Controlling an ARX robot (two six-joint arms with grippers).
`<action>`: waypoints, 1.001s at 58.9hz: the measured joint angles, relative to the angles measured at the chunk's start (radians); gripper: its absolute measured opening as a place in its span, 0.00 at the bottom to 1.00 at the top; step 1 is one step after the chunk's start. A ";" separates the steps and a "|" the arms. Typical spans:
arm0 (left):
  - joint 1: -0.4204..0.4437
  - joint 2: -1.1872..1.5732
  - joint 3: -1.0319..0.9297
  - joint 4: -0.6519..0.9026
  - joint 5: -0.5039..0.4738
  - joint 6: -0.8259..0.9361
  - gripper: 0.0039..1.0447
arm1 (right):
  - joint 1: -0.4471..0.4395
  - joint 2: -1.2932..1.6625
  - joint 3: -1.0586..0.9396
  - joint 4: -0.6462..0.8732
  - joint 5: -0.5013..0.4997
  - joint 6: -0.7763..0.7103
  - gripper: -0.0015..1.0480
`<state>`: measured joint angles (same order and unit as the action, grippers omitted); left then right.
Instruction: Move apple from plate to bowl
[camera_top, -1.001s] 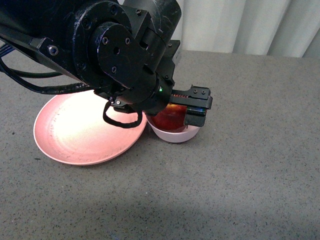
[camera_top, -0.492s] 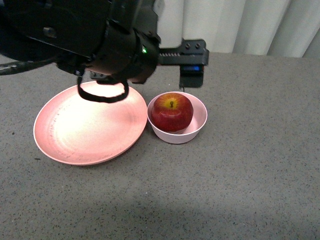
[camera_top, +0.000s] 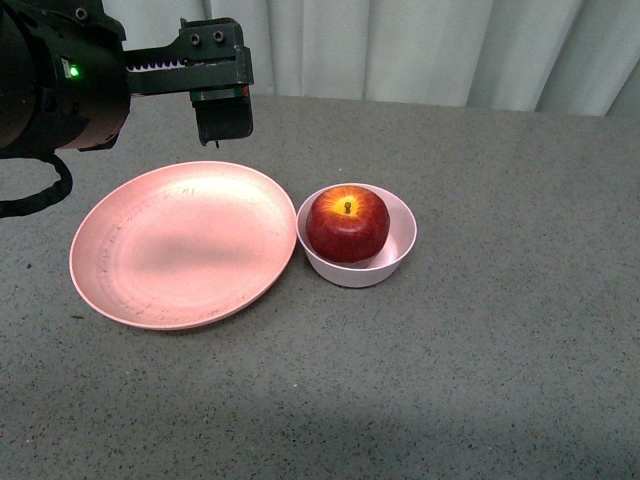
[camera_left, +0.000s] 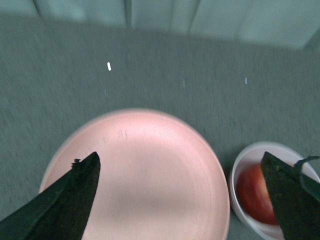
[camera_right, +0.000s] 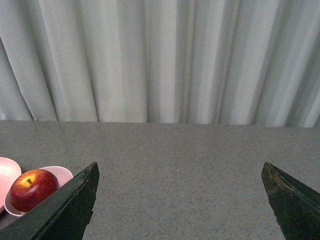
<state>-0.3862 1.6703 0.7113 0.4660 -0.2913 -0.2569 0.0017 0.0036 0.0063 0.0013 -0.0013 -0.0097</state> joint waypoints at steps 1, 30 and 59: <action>0.001 0.009 -0.022 0.096 -0.029 0.032 0.89 | 0.000 0.000 0.000 0.000 0.000 0.000 0.91; 0.195 -0.319 -0.508 0.665 0.105 0.241 0.05 | 0.000 0.000 0.000 0.000 0.000 0.000 0.91; 0.317 -0.731 -0.664 0.412 0.241 0.249 0.03 | 0.000 0.000 0.000 0.000 0.000 0.000 0.91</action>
<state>-0.0689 0.9394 0.0475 0.8780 -0.0505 -0.0078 0.0017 0.0036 0.0063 0.0013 -0.0013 -0.0097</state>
